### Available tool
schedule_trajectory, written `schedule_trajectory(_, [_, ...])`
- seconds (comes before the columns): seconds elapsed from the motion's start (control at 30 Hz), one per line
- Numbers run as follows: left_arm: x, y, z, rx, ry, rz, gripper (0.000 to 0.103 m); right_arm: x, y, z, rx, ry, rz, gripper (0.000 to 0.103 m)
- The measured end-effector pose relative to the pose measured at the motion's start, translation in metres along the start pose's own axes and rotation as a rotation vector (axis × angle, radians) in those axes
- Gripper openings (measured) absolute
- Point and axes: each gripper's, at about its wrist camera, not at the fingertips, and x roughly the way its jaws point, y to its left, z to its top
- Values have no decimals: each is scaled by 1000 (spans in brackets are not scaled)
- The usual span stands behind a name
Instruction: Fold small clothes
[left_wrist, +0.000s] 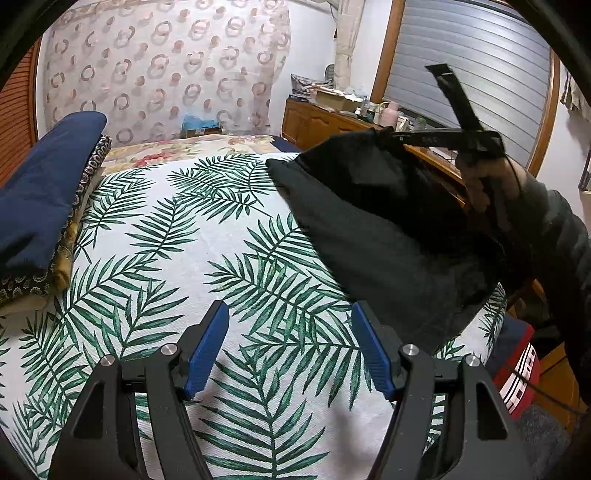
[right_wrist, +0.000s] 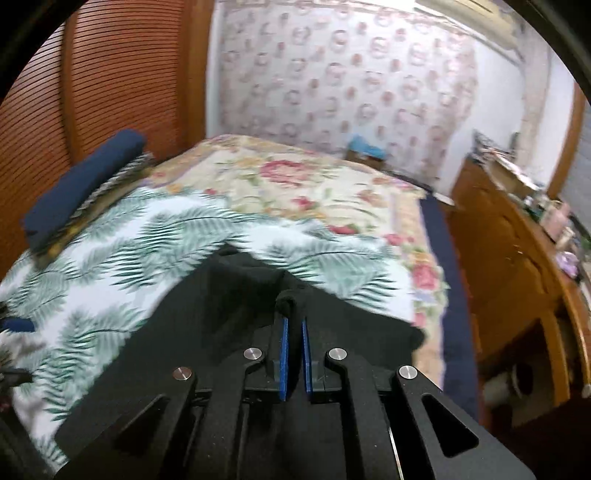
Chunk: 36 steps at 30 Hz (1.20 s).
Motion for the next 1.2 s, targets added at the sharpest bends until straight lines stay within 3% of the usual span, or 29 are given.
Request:
schedule_trajectory(0.27, [2,-2,-1,1,9,2,70,50,-33,6,97,35,-200,6])
schedule_trajectory(0.5, [1,-5,-3,12,15,0,70,87,-40,9,133,125,-227,6])
schedule_trajectory(0.63, [2,-8,-2,14,14,-7,70,86,-47,23,132,145,-221,30])
schedule_trajectory(0.73, [3,-10,-2,21,16,-10,70,54,-59,17,145,110,-190,53])
schedule_trajectory(1.2, [10,-27,1,53,29,-30,70,-51,-19,-68,129,18,-17,54])
